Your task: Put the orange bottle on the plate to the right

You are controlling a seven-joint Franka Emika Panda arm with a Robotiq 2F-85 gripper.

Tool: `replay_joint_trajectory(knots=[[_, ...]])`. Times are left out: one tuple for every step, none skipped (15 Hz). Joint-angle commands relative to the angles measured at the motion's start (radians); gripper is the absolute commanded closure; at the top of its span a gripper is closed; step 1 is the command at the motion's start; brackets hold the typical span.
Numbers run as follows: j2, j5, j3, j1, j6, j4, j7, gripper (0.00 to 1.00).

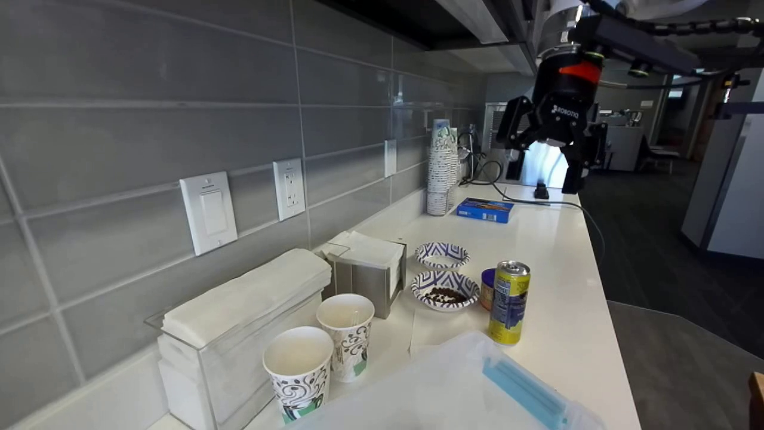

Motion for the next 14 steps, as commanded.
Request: replay_joint_trajectory(knots=[[0.078, 0.122, -0.083, -0.048, -0.011, -0.003, -0.048, 0.00], [0.103, 0.147, -0.107, -0.063, -0.007, 0.000, -0.058, 0.00], [0.128, 0.181, -0.129, -0.074, -0.009, 0.004, -0.072, 0.00], [0.153, 0.209, -0.150, -0.085, -0.007, 0.008, -0.098, 0.00], [0.184, 0.255, -0.176, -0.091, -0.030, 0.019, -0.151, 0.00], [0.209, 0.288, -0.194, -0.098, -0.038, 0.026, -0.194, 0.00], [0.242, 0.308, -0.211, -0.106, -0.059, 0.037, -0.258, 0.00], [0.273, 0.298, -0.220, -0.116, -0.082, 0.053, -0.304, 0.00], [0.308, 0.297, -0.231, -0.126, -0.118, 0.074, -0.336, 0.00], [0.349, 0.275, -0.238, -0.136, -0.154, 0.103, -0.361, 0.00], [0.386, 0.270, -0.243, -0.147, -0.187, 0.131, -0.384, 0.00], [0.421, 0.251, -0.246, -0.158, -0.202, 0.161, -0.392, 0.00], [0.456, 0.255, -0.249, -0.168, -0.220, 0.188, -0.406, 0.00], [0.491, 0.261, -0.251, -0.179, -0.235, 0.218, -0.425, 0.00]])
